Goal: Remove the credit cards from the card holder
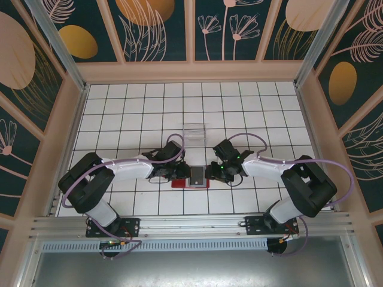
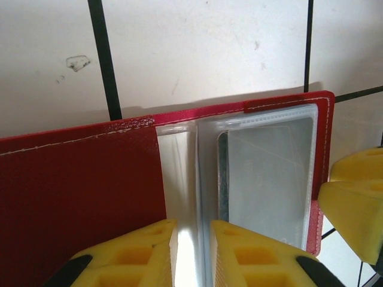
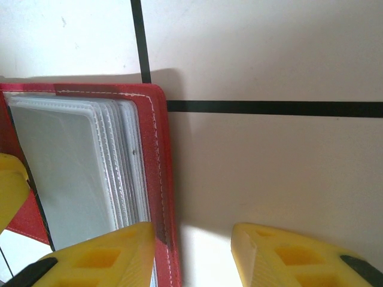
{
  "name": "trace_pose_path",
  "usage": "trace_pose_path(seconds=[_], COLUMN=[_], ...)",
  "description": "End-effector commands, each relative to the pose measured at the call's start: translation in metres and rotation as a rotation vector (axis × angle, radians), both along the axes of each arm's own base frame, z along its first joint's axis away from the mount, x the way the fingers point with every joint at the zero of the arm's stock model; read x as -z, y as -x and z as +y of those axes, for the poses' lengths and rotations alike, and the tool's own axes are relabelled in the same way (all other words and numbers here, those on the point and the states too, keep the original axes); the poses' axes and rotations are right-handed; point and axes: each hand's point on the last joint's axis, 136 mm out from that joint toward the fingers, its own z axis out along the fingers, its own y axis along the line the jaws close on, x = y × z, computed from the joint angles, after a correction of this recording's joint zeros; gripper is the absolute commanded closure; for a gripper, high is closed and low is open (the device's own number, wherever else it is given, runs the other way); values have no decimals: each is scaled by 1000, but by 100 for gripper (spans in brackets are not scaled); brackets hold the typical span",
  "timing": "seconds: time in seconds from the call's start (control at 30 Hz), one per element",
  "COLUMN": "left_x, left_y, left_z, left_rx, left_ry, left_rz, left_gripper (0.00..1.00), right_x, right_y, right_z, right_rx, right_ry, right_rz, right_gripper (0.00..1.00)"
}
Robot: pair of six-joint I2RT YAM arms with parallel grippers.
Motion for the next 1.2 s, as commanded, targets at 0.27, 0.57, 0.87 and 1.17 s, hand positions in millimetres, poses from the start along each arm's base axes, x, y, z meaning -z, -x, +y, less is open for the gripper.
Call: trace_pose_path(seconds=[0.27, 0.57, 0.87, 1.17], left_x=[-6, 8, 5, 13], left_y=[-1, 2, 1, 3], left_z=[-9, -5, -8, -5], left_rx=[17, 30, 41, 48], left_ry=[36, -10, 0, -36], left_rz=[4, 33, 33, 51], left_gripper=[71, 71, 67, 66], right_x=[30, 29, 33, 35], right_y=[18, 18, 21, 20], right_z=[-14, -14, -10, -4], right_rx=[-22, -22, -46, -61], right_ry=[79, 79, 91, 91], right_rz=[71, 70, 85, 91], right_gripper=[58, 58, 58, 58])
